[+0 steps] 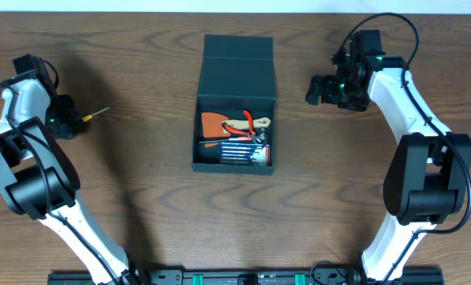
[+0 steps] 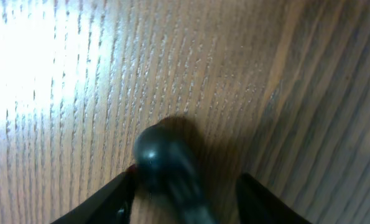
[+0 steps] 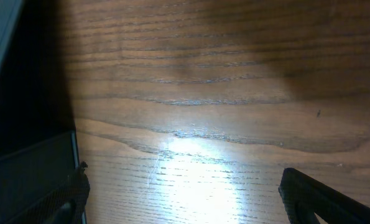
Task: Pack container
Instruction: 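Lift the screwdriver with the left gripper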
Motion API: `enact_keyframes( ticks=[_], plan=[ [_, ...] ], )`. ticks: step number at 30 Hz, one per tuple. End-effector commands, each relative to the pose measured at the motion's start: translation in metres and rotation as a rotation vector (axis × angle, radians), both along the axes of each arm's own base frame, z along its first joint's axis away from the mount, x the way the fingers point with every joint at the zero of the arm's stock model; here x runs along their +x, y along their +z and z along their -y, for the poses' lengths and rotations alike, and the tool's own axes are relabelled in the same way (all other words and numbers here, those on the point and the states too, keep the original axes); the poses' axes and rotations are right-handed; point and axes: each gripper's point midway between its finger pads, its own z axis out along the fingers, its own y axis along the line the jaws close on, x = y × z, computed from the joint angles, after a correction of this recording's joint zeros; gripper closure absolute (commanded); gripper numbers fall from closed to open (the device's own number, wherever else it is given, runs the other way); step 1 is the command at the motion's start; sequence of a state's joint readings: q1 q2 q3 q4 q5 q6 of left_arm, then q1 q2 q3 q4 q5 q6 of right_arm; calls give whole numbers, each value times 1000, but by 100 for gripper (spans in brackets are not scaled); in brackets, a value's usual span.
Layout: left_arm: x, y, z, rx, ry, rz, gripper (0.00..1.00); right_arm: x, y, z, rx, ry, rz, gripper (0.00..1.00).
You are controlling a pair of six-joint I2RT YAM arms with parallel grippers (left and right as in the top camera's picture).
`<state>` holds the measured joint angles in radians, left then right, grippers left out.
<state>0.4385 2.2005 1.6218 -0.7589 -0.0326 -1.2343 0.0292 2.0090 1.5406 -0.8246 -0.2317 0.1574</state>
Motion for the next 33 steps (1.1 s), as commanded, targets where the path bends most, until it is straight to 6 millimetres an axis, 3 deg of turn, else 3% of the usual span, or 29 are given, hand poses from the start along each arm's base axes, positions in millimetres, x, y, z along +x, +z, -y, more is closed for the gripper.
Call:
enact_keyframes(
  ticks=[1, 4, 11, 15, 18, 25, 33],
  plan=[
    [-6, -21, 6, -54, 100, -22, 51, 0, 0, 1, 5, -14, -3, 1],
    [-4, -21, 9, -75, 130, -10, 53, 0, 0, 1, 4, -15, -2, 1],
    [-7, -21, 15, -101, 116, -21, 74, 0, 0, 1, 4, -14, -3, 1],
    [15, -16, 26, -155, -108, 68, 75, 0, 0, 1, 5, -14, -3, 1],
    [17, -6, 31, -147, -284, 81, 75, 0, 0, 1, 4, -15, -3, 1],
    [14, 37, 36, -33, -759, 76, 91, 0, 0, 1, 4, -15, -3, 1],
    [-1, 112, 41, 206, -1070, -28, 94, 0, 0, 1, 4, -15, -3, 1]
  ],
)
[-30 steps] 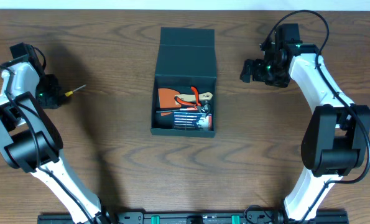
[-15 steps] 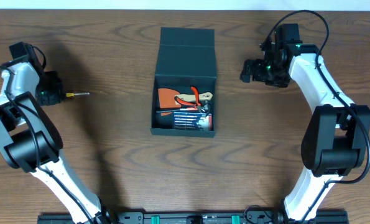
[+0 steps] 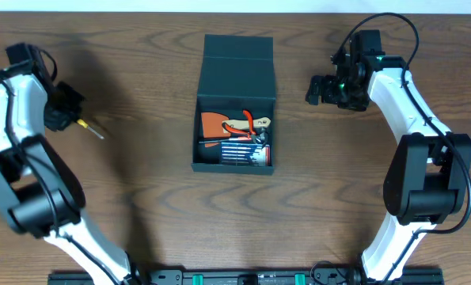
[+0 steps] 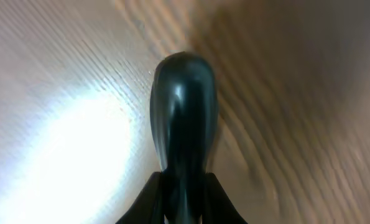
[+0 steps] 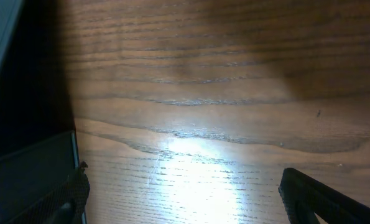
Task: Pack container
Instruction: 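Lift the screwdriver with the left gripper, then carry the screwdriver with the left gripper and lower it into the box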
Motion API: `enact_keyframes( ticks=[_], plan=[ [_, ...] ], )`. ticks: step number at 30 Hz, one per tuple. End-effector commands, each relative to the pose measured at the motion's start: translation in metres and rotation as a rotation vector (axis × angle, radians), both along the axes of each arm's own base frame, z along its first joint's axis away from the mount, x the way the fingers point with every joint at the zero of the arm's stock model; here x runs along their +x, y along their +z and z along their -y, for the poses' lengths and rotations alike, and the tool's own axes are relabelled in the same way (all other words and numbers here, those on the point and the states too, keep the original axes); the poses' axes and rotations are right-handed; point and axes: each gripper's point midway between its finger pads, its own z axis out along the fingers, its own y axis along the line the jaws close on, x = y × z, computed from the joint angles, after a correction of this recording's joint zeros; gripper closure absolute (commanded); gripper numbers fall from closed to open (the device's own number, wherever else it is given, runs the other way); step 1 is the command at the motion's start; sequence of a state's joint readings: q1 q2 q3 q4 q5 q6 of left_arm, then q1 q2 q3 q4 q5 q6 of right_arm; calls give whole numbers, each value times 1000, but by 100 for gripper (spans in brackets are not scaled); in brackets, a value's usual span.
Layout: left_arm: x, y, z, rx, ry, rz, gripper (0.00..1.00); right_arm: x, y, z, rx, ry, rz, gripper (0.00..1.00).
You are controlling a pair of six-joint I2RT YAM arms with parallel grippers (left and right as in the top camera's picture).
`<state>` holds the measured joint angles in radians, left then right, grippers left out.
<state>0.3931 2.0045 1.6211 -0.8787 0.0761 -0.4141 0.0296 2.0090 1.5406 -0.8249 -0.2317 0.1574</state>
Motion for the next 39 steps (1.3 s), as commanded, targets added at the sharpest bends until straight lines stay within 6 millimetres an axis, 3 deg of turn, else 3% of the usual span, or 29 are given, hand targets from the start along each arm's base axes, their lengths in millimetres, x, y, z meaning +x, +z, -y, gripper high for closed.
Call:
enact_keyframes(
  ticks=[1, 3, 6, 10, 14, 19, 21, 24, 32, 36, 39],
  plan=[
    [-3, 44, 6, 165, -250, 19, 94, 0, 0, 1, 4, -15, -2, 1],
    [0, 65, 24, 205, -373, 50, 94, 0, 0, 1, 5, -15, -2, 1],
    [7, 97, 70, 287, -649, 102, 94, 0, 0, 1, 4, -15, -2, 1],
    [10, 129, 162, 412, -1127, 176, 94, 0, 0, 1, 5, -14, -2, 1],
    [4, 135, 252, 497, -1513, 233, 94, 0, 0, 1, 4, -16, -2, 1],
    [-17, 114, 344, 582, -1994, 238, 94, 0, 0, 1, 5, -14, -2, 1],
    [-23, 102, 361, 618, -2127, 205, 94, 0, 0, 1, 4, -15, -2, 1],
    [-26, 78, 370, 646, -2261, 123, 94, 0, 0, 1, 4, -15, -2, 1],
    [-24, 12, 374, 598, -2527, -40, 94, 0, 0, 1, 4, -15, -2, 1],
    [-21, -8, 376, 575, -2543, -67, 94, 0, 0, 1, 5, -14, -2, 1],
    [-18, -10, 380, 586, -2542, -54, 94, 0, 0, 1, 4, -15, -2, 1]
  ],
)
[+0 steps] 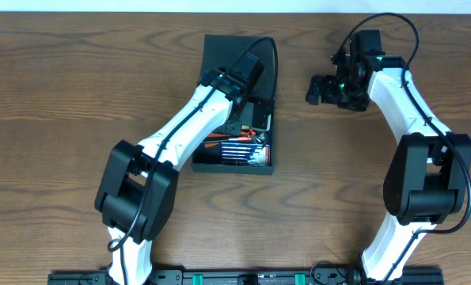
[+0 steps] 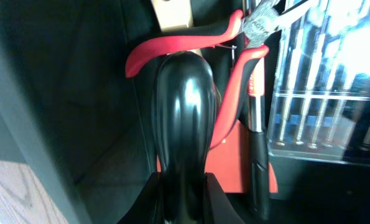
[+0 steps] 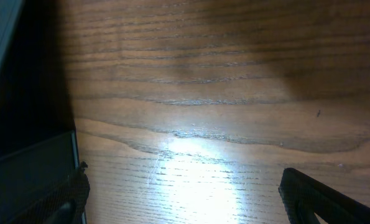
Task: Pack container
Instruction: 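Carry the screwdriver with the left gripper and lower it into the box, then release the screwdriver and raise the left gripper out of the box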
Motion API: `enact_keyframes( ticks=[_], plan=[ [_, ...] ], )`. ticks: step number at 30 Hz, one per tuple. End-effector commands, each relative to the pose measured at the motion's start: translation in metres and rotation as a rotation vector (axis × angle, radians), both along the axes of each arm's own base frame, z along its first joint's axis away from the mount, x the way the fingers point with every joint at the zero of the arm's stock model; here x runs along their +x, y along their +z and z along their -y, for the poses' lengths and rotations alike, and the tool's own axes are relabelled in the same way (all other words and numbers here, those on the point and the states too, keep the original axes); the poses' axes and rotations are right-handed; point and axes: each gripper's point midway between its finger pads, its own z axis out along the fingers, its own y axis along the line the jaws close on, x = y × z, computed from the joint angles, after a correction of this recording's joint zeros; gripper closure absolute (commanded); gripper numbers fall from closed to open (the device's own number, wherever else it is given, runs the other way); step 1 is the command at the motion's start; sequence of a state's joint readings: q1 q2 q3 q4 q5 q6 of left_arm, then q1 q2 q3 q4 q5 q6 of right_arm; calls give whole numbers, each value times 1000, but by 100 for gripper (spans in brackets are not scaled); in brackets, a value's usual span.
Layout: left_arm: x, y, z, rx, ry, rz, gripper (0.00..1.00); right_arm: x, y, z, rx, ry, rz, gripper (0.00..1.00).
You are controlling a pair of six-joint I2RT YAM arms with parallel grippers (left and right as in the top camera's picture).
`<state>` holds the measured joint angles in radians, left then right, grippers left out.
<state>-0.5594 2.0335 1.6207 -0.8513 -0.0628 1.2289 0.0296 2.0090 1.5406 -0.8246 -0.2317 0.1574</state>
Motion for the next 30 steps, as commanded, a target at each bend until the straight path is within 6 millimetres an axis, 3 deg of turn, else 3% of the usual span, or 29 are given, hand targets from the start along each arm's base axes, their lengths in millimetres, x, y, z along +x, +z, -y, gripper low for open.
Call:
enact_keyframes(
  ticks=[1, 12, 16, 25, 27, 28, 30],
  plan=[
    [4, 0, 2, 9, -37, 18, 94, 0, 0, 1, 4, -15, -3, 1],
    [9, 2, 9, -31, -19, 39, 94, 0, 0, 1, 5, -14, -3, 1],
    [20, 7, 21, -113, 124, 87, 94, 0, 0, 1, 5, -14, -3, 1],
    [13, 7, 33, -120, 111, 85, 94, 0, 0, 1, 4, -15, -3, 1],
    [13, 7, 32, -118, 113, 84, 83, 0, 0, 1, 5, -14, -3, 1],
    [14, 7, 31, -118, 115, 84, 70, 0, 0, 1, 5, -14, -3, 1],
    [14, 7, 30, -115, 116, 87, 17, 0, 0, 1, 4, -15, -3, 1]
  ],
)
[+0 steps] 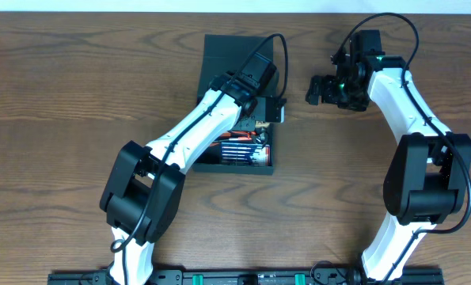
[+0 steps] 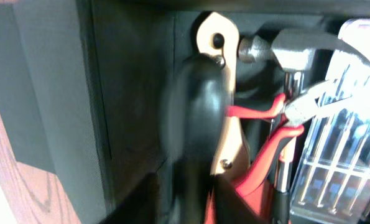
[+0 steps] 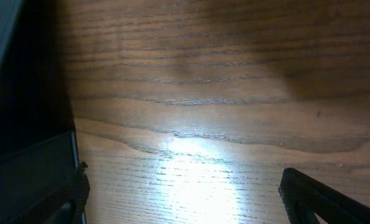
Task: Pack container
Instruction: 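Release the screwdriver and raise the left gripper out of the box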
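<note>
The dark open box sits at mid-table with its lid laid back. My left gripper is down inside the box's right part. In the left wrist view the screwdriver's black handle stands blurred between the fingers of this gripper. The fingers are slightly apart from the handle, so the gripper is open. Beside it lie red pliers, a hammer head and a clear bit case. My right gripper hangs open over bare wood, right of the box.
The wooden table runs out on both sides of the box. A corner of the box shows at the left of the right wrist view. A pale wooden tool handle lies just behind the screwdriver.
My left gripper has shifted towards the box's right wall and its fingers have eased off the screwdriver handle. The handle now looks blurred and tilted. The right arm has not moved.
My left gripper stood open around the screwdriver at the table's far left. It then shut on the handle there. Later it held the screwdriver down inside the box over the pliers, and now its fingers have parted from the handle. The right gripper stayed open throughout.
</note>
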Motion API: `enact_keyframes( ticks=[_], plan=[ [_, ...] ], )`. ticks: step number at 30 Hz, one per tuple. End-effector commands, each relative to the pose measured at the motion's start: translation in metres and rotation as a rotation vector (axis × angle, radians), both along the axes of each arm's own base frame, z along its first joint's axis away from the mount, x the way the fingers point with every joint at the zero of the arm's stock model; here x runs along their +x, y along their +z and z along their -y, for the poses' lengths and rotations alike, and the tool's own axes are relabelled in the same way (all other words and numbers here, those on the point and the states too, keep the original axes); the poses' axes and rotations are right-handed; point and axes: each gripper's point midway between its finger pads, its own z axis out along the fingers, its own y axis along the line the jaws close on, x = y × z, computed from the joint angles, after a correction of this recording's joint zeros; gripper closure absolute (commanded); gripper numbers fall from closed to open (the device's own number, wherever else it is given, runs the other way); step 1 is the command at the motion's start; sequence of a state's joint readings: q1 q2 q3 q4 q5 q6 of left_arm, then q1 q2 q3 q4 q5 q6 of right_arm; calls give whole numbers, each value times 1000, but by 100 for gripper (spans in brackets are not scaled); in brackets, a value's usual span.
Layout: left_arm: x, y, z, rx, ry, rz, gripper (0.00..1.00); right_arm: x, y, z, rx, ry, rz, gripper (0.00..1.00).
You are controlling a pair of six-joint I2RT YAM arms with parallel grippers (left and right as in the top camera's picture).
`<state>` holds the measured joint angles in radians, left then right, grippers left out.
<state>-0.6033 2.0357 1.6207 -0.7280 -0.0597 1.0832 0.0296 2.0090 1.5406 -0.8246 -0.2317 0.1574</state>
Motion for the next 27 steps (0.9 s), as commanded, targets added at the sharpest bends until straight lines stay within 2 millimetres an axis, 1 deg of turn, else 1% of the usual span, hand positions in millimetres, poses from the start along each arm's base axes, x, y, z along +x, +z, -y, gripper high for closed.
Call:
enact_keyframes(
  ticks=[1, 3, 5, 8, 10, 12, 14, 15, 17, 19, 20, 21, 23, 24, 25, 26, 27],
  plan=[
    [1, 1, -5, 3, 29, 3, 2, 0, 0, 1, 4, -15, -3, 1],
    [8, 9, -13, 23, 116, 50, 2, 0, 0, 1, 4, -15, -3, 1],
    [19, 30, -25, 33, 263, 141, 2, 0, 0, 1, 5, -14, -3, 1],
    [32, 74, -45, 6, 441, 287, 2, 0, 0, 1, 4, -15, -3, 1],
    [38, 104, -54, -72, 538, 347, 2, 1, 0, 1, 4, -15, -1, 1],
    [43, 137, -68, -182, 663, 397, 2, 1, 0, 1, 5, -15, 3, 1],
    [48, 166, -90, -294, 805, 443, 2, 1, 0, 1, 4, -15, 1, 1],
    [51, 178, -106, -352, 890, 464, 2, 1, 0, 1, 4, -15, 2, 1],
    [56, 192, -138, -438, 1030, 477, 2, 3, 1, 1, 6, -15, 8, 1],
    [59, 192, -169, -502, 1135, 438, 1, 15, 6, -3, 28, -8, 63, 1],
    [61, 188, -181, -528, 1170, 404, 9, 19, 8, -6, 45, -3, 82, 1],
    [62, 180, -194, -551, 1195, 350, 21, 21, 10, -10, 66, 4, 93, 1],
    [67, 163, -211, -603, 1227, 246, 50, 27, 15, -19, 130, -11, 111, 1],
    [70, 152, -221, -633, 1245, 189, 79, 30, 18, -25, 168, -16, 119, 1],
    [73, 144, -228, -662, 1258, 142, 94, 32, 20, -31, 194, -4, 129, 19],
    [76, 135, -232, -707, 1262, 82, 94, 35, 23, -37, 219, 10, 146, 38],
    [79, 130, -233, -753, 1257, 30, 94, 38, 25, -41, 231, 18, 161, 65]
  ],
)
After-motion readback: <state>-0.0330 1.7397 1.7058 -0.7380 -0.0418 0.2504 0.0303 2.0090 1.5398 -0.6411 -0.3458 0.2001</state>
